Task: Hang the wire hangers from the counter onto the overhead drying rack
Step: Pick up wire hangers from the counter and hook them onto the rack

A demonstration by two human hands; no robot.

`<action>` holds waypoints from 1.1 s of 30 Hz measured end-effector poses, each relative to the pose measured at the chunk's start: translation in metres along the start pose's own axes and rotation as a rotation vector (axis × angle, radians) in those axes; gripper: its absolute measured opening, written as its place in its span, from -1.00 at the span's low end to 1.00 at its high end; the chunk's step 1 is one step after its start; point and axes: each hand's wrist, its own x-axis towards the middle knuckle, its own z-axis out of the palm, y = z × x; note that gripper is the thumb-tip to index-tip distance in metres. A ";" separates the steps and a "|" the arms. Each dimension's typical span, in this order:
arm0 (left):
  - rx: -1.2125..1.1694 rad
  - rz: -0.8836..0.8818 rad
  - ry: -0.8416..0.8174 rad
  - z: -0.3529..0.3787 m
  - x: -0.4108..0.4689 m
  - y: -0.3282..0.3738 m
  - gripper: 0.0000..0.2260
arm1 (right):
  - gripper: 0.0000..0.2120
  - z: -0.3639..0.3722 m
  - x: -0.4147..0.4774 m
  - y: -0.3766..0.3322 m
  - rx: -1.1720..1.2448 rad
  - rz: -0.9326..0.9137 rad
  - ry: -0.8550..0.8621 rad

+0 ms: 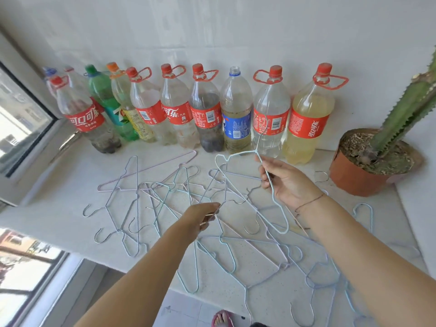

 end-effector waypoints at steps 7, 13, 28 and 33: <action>-0.081 0.130 0.066 -0.027 -0.046 0.001 -0.90 | -0.81 0.054 0.000 -0.025 -0.003 0.010 -0.212; -0.125 0.209 0.109 -0.059 -0.097 -0.021 -0.81 | -0.79 0.113 -0.011 -0.016 0.002 0.049 -0.368; -0.395 0.248 0.593 -0.222 -0.333 -0.228 -0.77 | -0.78 0.337 -0.181 0.138 -0.085 0.291 -0.805; -0.536 0.213 0.793 -0.261 -0.454 -0.327 -0.83 | -0.71 0.404 -0.279 0.216 -0.136 0.428 -0.945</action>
